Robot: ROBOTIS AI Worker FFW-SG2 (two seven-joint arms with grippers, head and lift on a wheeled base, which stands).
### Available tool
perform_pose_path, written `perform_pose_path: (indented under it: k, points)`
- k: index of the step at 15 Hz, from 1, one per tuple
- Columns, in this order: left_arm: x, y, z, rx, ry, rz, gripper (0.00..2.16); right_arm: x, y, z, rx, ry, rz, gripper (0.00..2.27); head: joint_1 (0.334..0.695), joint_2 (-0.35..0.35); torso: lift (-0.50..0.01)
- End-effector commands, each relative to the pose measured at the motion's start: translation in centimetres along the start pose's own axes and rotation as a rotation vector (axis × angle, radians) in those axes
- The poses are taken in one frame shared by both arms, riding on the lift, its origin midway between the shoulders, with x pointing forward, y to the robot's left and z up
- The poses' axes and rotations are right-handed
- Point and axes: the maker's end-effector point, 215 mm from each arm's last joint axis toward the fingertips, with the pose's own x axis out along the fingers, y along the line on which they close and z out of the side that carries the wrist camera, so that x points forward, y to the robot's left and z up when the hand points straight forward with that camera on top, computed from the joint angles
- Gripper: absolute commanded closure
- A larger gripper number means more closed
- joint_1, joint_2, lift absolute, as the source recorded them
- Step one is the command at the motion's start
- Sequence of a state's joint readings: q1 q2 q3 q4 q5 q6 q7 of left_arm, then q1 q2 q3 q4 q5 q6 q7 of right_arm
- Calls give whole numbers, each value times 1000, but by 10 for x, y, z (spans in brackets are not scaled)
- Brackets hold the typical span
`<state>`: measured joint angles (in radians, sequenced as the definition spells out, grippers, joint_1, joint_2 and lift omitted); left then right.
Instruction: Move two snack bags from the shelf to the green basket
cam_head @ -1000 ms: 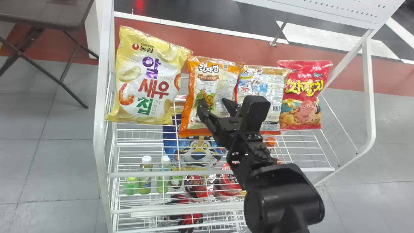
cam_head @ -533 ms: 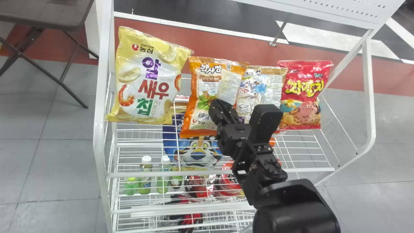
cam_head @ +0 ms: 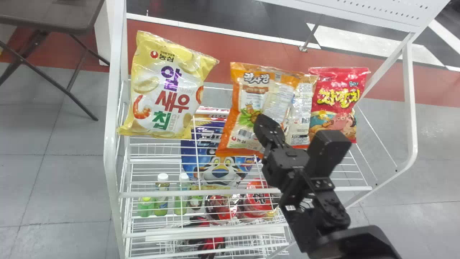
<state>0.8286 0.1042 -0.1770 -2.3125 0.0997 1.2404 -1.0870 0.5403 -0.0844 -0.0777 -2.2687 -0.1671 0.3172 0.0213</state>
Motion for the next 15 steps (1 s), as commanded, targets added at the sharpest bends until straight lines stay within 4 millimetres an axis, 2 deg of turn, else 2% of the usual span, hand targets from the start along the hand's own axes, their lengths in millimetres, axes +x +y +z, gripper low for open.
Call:
perform_pose_path:
  k: [1,3,4,6,10,12,15]
  points:
    - [1,-2,-3,2,4,-4,2078,-27,-4,9,49,7,20,2250,695,-350,-16]
    - [3,-4,-3,8,4,-8,2078,-51,5,-8,101,112,72,2250,695,-350,-16]
    - [5,-3,-4,14,8,-1,2078,-60,11,-9,103,130,92,2250,695,-350,-16]
    - [8,-2,-5,18,13,4,2074,-84,30,-28,115,250,154,2250,695,-350,-16]
    - [8,-1,-2,25,6,11,2078,-139,56,-100,248,567,266,2250,695,-350,-16]
    - [5,-1,11,49,-9,21,2078,-171,67,-126,300,712,307,2250,695,-350,-16]
    - [-3,-11,32,88,-48,29,2078,-210,77,-151,311,878,337,2250,695,-350,-16]
